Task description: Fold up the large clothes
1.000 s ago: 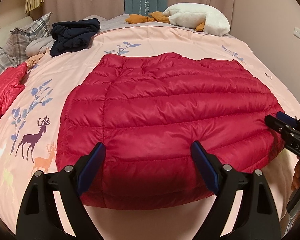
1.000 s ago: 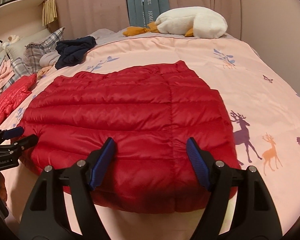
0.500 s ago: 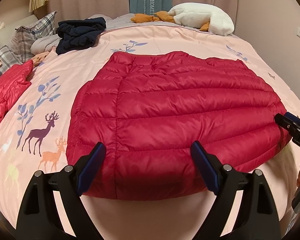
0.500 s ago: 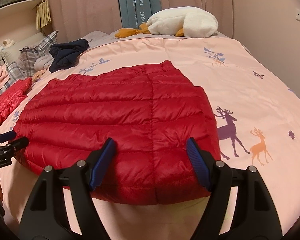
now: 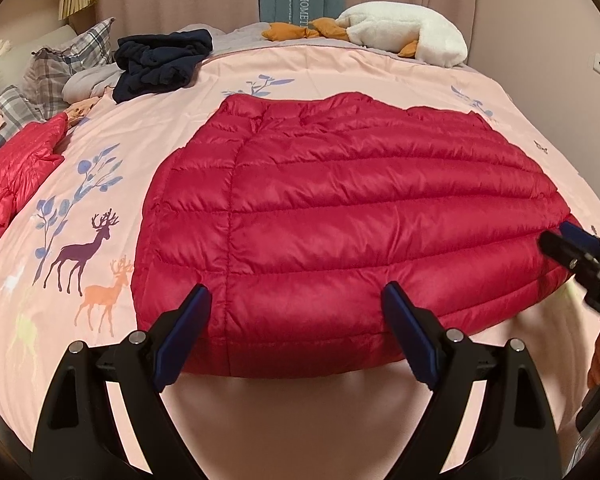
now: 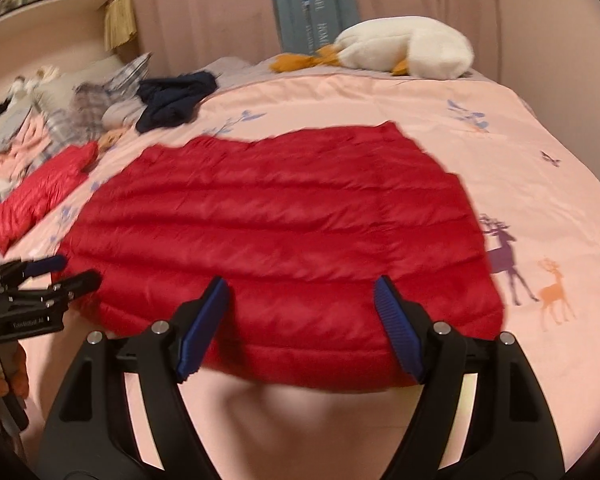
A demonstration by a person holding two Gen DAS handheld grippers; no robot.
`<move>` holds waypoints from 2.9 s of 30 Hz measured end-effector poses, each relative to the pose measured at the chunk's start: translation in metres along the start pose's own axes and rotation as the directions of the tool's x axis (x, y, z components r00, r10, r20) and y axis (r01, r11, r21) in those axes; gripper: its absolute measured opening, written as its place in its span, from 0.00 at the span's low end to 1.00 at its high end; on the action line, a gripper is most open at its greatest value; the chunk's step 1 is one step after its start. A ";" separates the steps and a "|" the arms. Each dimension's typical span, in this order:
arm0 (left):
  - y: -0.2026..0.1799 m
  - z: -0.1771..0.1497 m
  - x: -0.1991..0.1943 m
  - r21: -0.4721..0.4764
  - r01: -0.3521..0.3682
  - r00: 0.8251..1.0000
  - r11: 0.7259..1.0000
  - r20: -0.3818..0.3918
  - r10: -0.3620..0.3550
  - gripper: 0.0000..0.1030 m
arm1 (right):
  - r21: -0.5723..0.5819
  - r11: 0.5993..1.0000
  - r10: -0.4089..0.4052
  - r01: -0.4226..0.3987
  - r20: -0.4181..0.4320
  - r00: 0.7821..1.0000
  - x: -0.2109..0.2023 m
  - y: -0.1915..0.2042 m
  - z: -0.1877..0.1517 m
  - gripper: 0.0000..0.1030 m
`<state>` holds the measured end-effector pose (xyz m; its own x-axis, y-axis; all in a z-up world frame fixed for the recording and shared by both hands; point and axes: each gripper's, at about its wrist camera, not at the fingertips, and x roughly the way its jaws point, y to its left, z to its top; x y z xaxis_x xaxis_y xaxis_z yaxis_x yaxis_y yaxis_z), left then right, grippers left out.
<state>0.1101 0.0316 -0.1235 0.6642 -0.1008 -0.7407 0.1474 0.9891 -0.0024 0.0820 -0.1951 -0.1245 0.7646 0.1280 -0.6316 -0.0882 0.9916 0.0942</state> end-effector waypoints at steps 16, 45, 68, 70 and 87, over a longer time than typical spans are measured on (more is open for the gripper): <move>0.002 -0.008 0.002 -0.008 0.006 1.000 1.000 -0.015 -0.006 0.86 | -0.002 1.000 0.000 0.000 -0.021 1.000 0.004 0.001 -0.008 0.78; 0.011 -0.016 -0.001 -0.019 -0.009 0.999 1.000 -0.031 0.009 0.86 | 0.070 0.995 -0.069 0.070 -0.015 0.997 -0.009 -0.036 -0.013 0.77; 0.040 -0.023 -0.004 -0.076 -0.087 0.995 0.993 -0.056 0.082 0.86 | 0.184 0.966 -0.177 0.179 -0.028 0.984 -0.024 -0.084 -0.022 0.78; 0.044 -0.023 -0.004 -0.088 -0.102 0.993 0.991 -0.060 0.097 0.86 | 0.191 0.963 -0.190 0.192 -0.029 0.981 -0.026 -0.088 -0.023 0.78; 0.086 -0.005 -0.043 -0.177 -0.227 0.973 0.958 -0.007 0.229 0.93 | 0.202 0.952 -0.240 0.229 0.031 0.970 -0.059 -0.091 -0.006 0.84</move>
<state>0.0900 0.1212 -0.0951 0.6748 0.1293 -0.7266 -0.1395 0.9891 0.0465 0.0415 -0.2923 -0.1006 0.7827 -0.1139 -0.6119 0.2197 0.9704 0.1005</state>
